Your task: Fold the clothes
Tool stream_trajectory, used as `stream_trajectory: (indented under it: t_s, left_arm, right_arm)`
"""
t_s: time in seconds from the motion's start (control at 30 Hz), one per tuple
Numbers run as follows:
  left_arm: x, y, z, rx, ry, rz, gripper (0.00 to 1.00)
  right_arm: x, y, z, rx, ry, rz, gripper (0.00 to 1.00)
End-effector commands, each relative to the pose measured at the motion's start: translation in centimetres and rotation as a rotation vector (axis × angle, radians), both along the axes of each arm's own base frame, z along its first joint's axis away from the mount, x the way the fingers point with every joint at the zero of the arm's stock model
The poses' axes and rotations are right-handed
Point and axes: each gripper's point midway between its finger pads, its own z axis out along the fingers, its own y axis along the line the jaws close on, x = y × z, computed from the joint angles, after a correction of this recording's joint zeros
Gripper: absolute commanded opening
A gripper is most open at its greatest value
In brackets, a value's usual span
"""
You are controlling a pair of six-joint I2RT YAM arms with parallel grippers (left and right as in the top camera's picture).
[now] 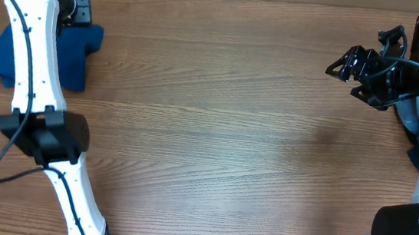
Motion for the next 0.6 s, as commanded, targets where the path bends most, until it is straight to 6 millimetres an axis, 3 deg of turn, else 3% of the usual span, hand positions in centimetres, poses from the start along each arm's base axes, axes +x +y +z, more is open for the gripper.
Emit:
stream_trajectory:
  t_s: [0.0, 0.13, 0.37, 0.57]
  left_arm:
    - [0.7, 2.1, -5.2, -0.076, 0.075, 0.013, 0.49]
    - [1.7, 4.6, -9.1, -0.075, 0.101, 0.055, 0.49]
    - [3.7, 6.2, -15.7, -0.04, 0.134, 0.072, 0.55]
    - [2.3, 6.9, -22.1, -0.022, 0.261, 0.097, 0.55]
  right_arm:
    - [0.2, -0.3, 1.1, -0.04, -0.041, 0.003, 0.86]
    - [0.2, -0.3, 1.1, -0.04, -0.039, 0.003, 0.87]
    - [0.1, -0.3, 1.1, -0.039, -0.037, 0.003, 0.87]
    - [-0.2, -0.2, 1.0, -0.037, -0.023, 0.003, 0.87]
